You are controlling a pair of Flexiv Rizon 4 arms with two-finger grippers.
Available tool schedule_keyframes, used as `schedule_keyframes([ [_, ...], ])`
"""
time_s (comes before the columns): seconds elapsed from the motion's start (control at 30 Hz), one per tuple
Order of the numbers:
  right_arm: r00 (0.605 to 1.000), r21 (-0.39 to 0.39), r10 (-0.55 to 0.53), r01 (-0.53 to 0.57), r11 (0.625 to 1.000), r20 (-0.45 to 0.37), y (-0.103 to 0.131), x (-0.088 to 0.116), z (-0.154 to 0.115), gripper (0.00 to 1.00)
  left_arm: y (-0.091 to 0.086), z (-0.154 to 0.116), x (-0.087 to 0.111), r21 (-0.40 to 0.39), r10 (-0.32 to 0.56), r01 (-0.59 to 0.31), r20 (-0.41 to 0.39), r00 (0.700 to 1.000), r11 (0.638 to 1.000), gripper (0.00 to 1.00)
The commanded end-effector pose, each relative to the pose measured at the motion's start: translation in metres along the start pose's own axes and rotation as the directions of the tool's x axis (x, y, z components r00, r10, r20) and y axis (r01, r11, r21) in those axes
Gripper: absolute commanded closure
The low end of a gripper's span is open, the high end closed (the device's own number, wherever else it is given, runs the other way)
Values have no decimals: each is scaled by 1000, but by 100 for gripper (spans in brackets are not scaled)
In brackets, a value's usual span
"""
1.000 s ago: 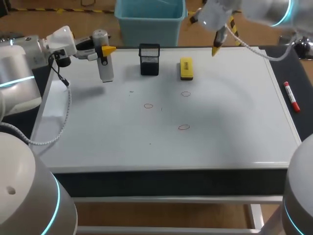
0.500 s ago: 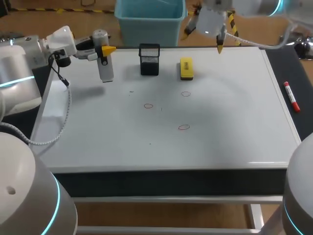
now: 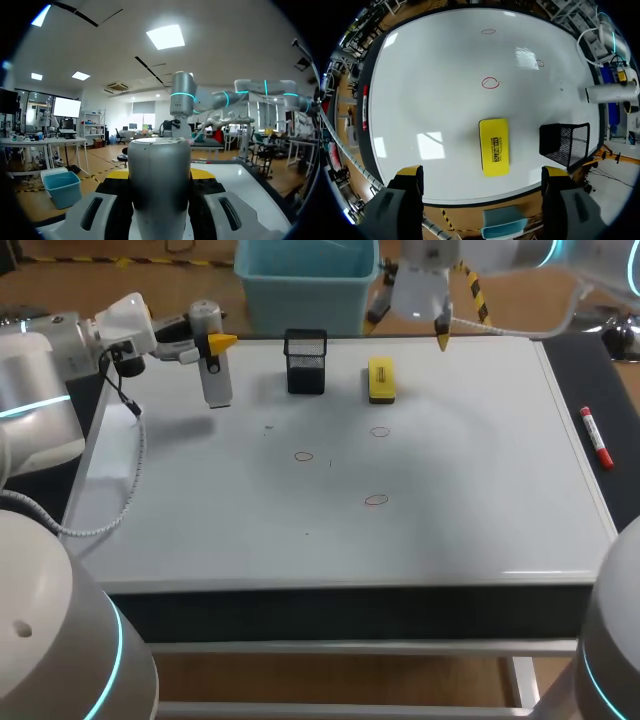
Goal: Pick up the inspection probe, press it on each red-marked spot on the whiteboard one by one, put down the probe, pick up the eraser, and wipe off all the red marks.
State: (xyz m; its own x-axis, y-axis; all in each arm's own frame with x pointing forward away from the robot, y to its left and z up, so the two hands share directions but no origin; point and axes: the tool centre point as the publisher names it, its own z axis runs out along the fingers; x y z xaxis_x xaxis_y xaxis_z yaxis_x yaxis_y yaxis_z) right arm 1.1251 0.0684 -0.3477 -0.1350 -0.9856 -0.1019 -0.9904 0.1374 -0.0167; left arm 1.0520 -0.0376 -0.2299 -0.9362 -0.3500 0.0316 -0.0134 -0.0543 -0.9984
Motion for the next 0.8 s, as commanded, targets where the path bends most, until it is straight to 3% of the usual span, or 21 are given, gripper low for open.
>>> schedule_keyframes([
  [0.03,1000,25,-19,19,1000,15,-1,-2,8,0,-1,0,0,3,1,-1,1,1000,1000,100],
  [0.13,998,37,-54,53,998,41,1,-7,11,0,-1,0,0,3,1,-1,1,1000,1000,100],
  [0.3,995,18,-96,96,995,4,4,-9,23,0,-1,0,0,3,1,-1,1,1000,1000,100],
  [0.8,974,3,-227,227,974,11,11,-25,46,0,-1,0,0,3,1,-1,1,1000,1000,100],
])
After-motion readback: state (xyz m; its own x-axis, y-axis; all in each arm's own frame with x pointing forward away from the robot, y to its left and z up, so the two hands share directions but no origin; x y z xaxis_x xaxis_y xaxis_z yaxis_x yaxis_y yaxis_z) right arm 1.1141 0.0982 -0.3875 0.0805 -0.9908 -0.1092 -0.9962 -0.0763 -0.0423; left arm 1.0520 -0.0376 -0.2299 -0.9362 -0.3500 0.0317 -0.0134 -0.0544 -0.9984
